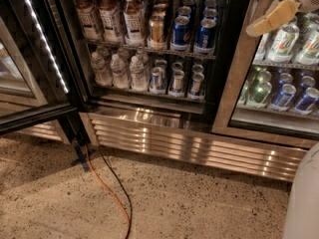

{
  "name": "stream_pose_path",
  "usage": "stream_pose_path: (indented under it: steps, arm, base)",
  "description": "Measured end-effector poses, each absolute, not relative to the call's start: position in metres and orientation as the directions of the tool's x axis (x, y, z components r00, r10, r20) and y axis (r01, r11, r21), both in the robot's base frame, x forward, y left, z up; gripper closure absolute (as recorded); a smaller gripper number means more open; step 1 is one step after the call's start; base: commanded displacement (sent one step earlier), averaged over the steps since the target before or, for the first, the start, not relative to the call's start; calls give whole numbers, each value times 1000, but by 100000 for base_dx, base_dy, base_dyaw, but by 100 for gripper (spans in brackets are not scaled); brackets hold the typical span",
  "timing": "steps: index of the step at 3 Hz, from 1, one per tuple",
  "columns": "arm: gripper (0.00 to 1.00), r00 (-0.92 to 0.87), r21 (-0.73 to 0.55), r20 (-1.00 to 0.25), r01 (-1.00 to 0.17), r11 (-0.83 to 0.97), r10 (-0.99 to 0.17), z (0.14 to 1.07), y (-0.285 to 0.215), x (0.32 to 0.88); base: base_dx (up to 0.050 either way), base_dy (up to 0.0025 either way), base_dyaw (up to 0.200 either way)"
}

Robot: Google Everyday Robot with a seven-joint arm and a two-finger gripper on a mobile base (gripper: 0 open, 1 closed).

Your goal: Open right fridge door

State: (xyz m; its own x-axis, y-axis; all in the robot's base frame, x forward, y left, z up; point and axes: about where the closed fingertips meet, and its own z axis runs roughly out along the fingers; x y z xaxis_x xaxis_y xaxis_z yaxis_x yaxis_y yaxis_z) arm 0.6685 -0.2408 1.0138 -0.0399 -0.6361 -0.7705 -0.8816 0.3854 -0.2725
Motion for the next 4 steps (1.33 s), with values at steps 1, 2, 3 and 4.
stream_pose_path:
  steps: [1,2,3,4]
  arm:
    - [42,-40,-273,-770,-882,385,-636,1016,-247,669]
    - [65,-40,-273,-770,-881,385,-636,1017,-252,672]
    - [89,-40,-273,-770,-881,386,-636,1015,-254,673]
    - [100,-40,-274,-770,-881,387,-636,1013,-256,674]
  base:
    - [0,0,0]
    - [0,0,0]
    - [0,0,0]
    - [0,0,0]
